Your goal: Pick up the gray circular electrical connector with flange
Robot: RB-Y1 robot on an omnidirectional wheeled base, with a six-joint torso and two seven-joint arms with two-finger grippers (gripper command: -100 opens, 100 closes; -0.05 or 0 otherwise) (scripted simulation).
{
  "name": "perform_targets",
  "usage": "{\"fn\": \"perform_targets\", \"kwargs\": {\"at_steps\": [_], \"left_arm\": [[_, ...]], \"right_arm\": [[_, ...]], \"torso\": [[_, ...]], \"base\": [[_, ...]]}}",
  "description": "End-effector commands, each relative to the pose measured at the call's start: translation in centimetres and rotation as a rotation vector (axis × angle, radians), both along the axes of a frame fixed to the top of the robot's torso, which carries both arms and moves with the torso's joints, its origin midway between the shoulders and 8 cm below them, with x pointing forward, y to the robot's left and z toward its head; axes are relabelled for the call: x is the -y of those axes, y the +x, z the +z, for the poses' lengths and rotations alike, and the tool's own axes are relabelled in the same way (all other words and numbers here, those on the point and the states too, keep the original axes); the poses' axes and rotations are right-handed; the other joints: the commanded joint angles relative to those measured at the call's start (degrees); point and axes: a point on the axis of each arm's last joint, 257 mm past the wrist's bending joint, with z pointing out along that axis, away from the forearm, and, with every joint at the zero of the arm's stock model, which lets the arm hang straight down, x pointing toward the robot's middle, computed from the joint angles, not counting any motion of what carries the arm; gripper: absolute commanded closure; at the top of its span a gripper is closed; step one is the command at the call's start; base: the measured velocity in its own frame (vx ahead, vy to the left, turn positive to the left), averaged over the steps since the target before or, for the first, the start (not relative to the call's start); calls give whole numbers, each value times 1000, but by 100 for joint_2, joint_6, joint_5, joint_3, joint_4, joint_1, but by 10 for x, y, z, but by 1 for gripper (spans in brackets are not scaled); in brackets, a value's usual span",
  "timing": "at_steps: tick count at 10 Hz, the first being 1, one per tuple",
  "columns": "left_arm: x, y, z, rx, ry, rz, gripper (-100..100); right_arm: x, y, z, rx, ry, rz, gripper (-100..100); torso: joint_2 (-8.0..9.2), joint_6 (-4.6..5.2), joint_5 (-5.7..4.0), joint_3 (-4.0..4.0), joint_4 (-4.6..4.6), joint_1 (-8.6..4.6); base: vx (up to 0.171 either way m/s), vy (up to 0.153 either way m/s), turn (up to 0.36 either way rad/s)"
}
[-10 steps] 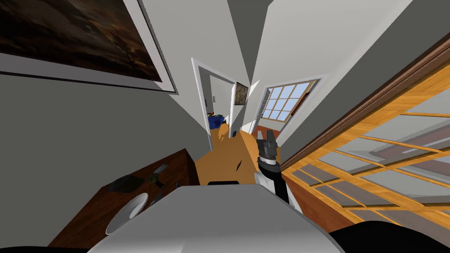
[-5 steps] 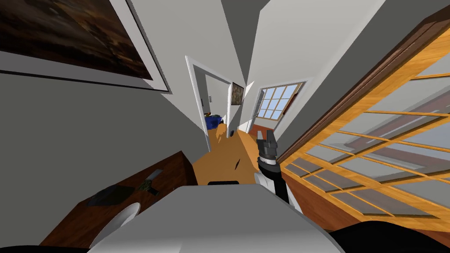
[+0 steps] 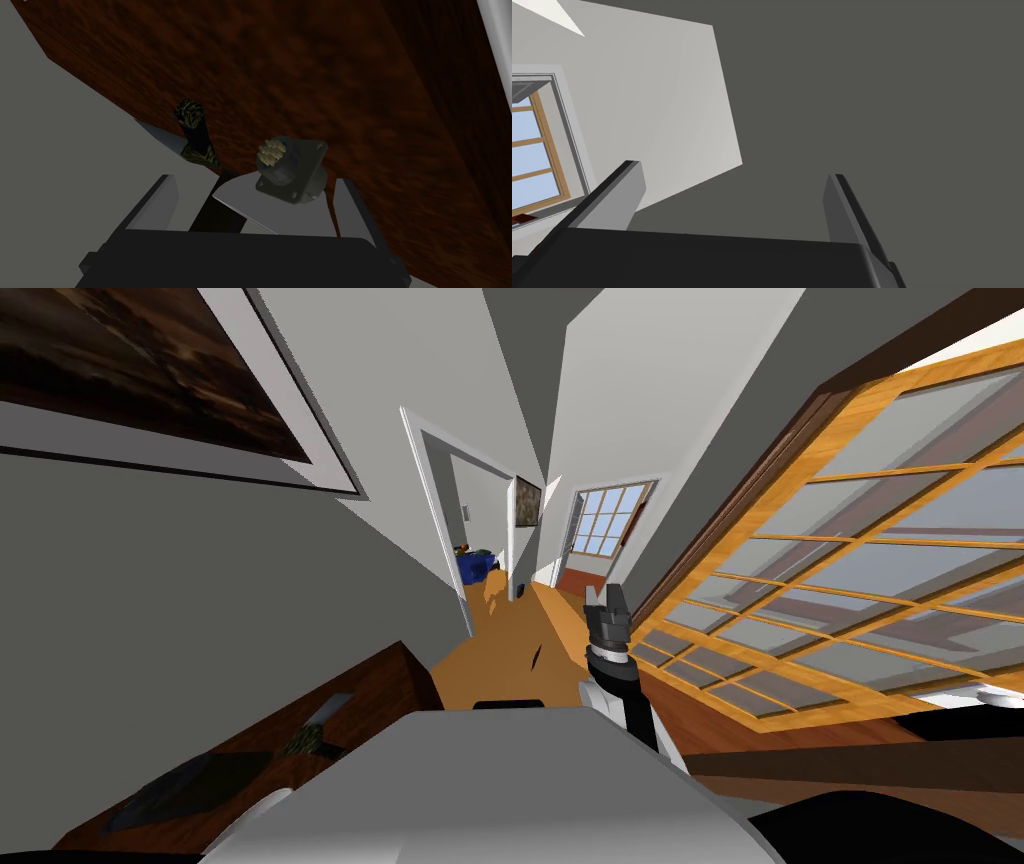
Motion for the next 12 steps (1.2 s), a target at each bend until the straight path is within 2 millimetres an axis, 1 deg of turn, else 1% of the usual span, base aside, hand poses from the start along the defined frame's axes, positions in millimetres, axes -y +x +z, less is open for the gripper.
{"fn": "perform_targets", "kwargs": {"at_steps": [1, 2, 4, 5, 6, 8, 9, 10, 11, 12], "left_arm": [[10, -29, -10, -35, -31, 52, -100], [12, -32, -12, -40, -37, 57, -100], [12, -29, -11, -39, -35, 54, -100], [12, -30, -11, -39, -35, 55, 0], [26, -25, -17, -39, -34, 46, -100], [45, -20, -24, -39, -33, 34, -100], [45, -20, -24, -39, -33, 34, -100], [49, -18, -26, -39, -33, 32, -100], [47, -19, -25, -42, -33, 31, -100], [47, -19, -25, -40, -31, 32, 100]], "right_arm": [[0, 0, 0, 0, 0, 0, 0], [0, 0, 0, 0, 0, 0, 0], [0, 0, 0, 0, 0, 0, 0], [0, 0, 0, 0, 0, 0, 0], [0, 0, 0, 0, 0, 0, 0], [0, 0, 0, 0, 0, 0, 0], [0, 0, 0, 0, 0, 0, 0], [0, 0, 0, 0, 0, 0, 0], [0, 0, 0, 0, 0, 0, 0], [0, 0, 0, 0, 0, 0, 0]], "torso": [[0, 0, 0, 0, 0, 0], [3, 0, 2, 1, 0, 16], [-3, -2, 3, -2, -1, 9], [-5, -2, -1, -3, -1, -9], [-7, -2, -3, -4, -1, -19], [-13, -2, 5, -7, -3, 21], [-15, -1, 8, -9, -3, 39], [-17, -1, 7, -10, -3, 28], [-12, -1, 2, -7, -2, -8], [-9, -1, 5, -4, 0, -8]], "base": [[-17, 113, -207], [-7, 121, -146], [-6, 54, -5], [-1, 7, -2], [11, 73, 73], [16, 160, 54], [26, 133, 7], [4, 16, -5], [0, 0, 0], [0, 0, 0]]}}
